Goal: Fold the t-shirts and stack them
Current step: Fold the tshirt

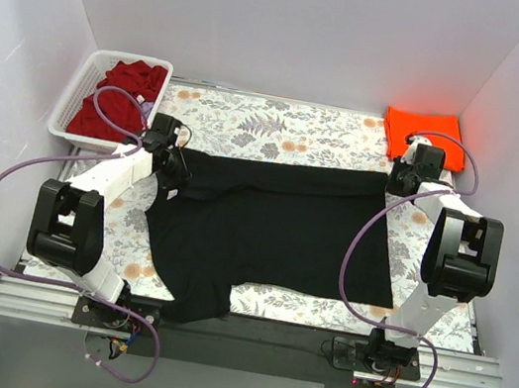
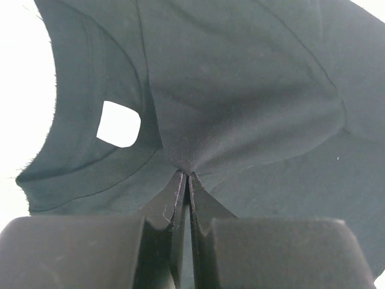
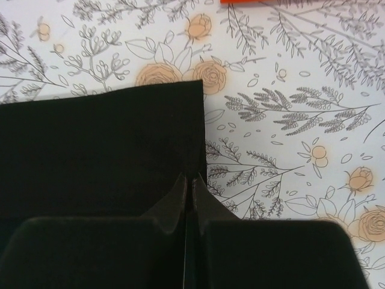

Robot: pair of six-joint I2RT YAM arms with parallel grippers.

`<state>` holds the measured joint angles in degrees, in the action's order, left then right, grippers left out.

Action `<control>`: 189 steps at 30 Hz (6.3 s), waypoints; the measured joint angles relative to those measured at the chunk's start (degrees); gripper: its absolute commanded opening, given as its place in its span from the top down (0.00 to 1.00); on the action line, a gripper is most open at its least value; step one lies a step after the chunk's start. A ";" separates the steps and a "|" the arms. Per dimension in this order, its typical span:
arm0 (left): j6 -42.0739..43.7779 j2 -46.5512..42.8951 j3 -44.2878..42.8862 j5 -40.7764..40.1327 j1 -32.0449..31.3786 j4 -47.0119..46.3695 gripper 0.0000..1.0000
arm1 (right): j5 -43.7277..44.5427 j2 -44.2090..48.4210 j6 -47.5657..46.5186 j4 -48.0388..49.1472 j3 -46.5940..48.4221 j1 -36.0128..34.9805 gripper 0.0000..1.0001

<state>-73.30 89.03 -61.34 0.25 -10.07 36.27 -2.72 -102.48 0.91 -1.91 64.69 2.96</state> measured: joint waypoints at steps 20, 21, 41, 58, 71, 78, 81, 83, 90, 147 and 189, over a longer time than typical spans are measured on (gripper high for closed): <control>-0.44 -0.07 3.78 1.73 0.00 -3.72 1.00 | -0.44 -5.70 0.85 -2.23 0.79 0.31 0.98; -0.31 -0.07 3.76 1.68 0.00 -3.61 1.00 | -0.44 -5.70 0.92 -2.54 0.94 0.33 0.98; 1.51 -0.26 -3.06 -1.31 0.00 0.66 1.00 | -0.02 -1.14 3.56 -8.68 1.64 0.35 0.98; 1.53 -0.31 0.37 -1.79 0.02 -0.11 1.00 | 0.44 -4.28 4.46 -8.87 1.01 0.46 0.83; 1.51 0.15 1.68 -0.79 0.11 -2.01 1.00 | 0.90 -1.77 4.92 -15.28 2.32 0.39 0.39; 1.57 2.08 0.13 -0.83 0.11 -1.88 1.00 | 1.51 4.02 4.63 -17.68 3.45 -0.09 0.44; 1.70 2.12 -0.68 -0.90 0.11 -1.77 1.00 | 1.14 5.11 4.46 -17.68 3.45 -0.26 0.48; 1.86 2.12 -1.22 -0.92 0.11 -1.66 1.00 | 0.26 5.16 4.55 -17.55 3.34 -0.39 0.51; 2.36 2.12 -1.84 -1.33 0.11 -1.55 1.00 | -4.04 4.66 5.49 -14.16 0.61 -0.44 0.58; 3.87 33.55 -32.13 -2.38 0.15 -2.01 1.00 | -18.10 -18.47 -1.25 11.58 17.00 -46.64 0.63; 3.87 33.55 -32.11 -1.90 0.15 -2.05 1.00 | -9.42 -22.27 -0.61 13.90 19.80 -47.60 0.61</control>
<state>-69.43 122.58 -93.45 -1.65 -9.91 34.22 -12.14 -124.75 0.30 11.99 84.49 -44.64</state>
